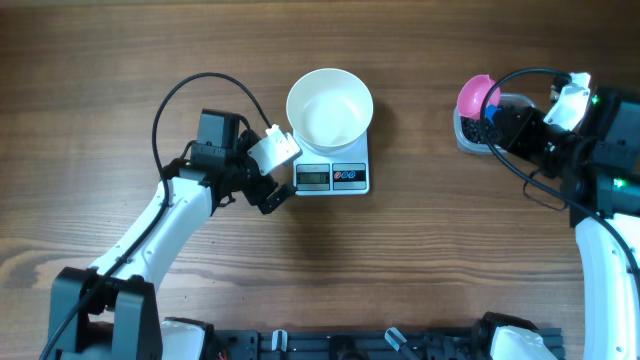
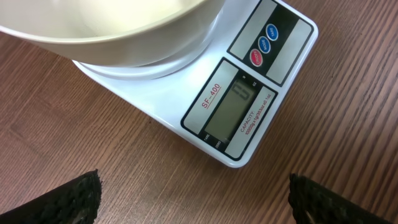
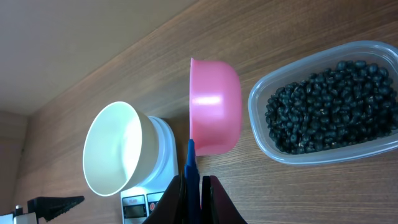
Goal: Scoop item into bowl and weigh 150g on scale
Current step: 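Dip the pink scoop into the black beans with right gripper, then carry filled scoop over the bowl and pour beans in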
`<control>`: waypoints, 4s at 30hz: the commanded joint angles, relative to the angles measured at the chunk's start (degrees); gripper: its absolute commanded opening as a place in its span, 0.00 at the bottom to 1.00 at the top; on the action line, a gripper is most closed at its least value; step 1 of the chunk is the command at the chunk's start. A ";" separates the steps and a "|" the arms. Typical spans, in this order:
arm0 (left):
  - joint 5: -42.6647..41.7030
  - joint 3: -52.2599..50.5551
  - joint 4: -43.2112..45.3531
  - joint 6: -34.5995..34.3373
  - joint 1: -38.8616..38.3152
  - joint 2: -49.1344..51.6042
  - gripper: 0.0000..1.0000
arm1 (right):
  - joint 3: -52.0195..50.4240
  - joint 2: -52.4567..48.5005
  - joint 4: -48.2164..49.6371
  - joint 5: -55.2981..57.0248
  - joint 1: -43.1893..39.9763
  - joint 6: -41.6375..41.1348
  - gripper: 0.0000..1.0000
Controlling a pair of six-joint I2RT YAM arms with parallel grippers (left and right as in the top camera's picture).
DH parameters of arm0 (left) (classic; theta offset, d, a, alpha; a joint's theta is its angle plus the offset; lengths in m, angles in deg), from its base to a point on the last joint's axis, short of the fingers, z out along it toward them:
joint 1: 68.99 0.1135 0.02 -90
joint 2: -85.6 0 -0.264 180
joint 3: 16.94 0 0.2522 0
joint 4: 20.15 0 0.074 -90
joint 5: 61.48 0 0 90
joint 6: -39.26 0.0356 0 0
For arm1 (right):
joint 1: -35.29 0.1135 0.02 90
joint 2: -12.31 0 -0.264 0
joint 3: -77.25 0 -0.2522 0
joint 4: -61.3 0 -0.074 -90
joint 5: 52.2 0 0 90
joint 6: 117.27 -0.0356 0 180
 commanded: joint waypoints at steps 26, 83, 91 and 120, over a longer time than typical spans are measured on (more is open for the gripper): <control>-0.66 -0.55 0.00 0.48 0.33 0.44 1.00 | 0.66 0.00 -3.98 -1.27 -0.09 -11.47 0.04; -0.66 -0.55 0.00 0.48 0.33 0.44 1.00 | 12.31 -28.35 -12.55 12.87 0.02 29.33 0.04; -0.66 -0.55 0.00 0.48 0.33 0.44 1.00 | 12.31 -28.35 -13.64 8.90 -3.56 25.99 0.04; -0.66 -0.55 0.00 0.48 0.33 0.44 1.00 | 12.31 -28.35 -19.69 -37.05 -22.34 32.63 0.04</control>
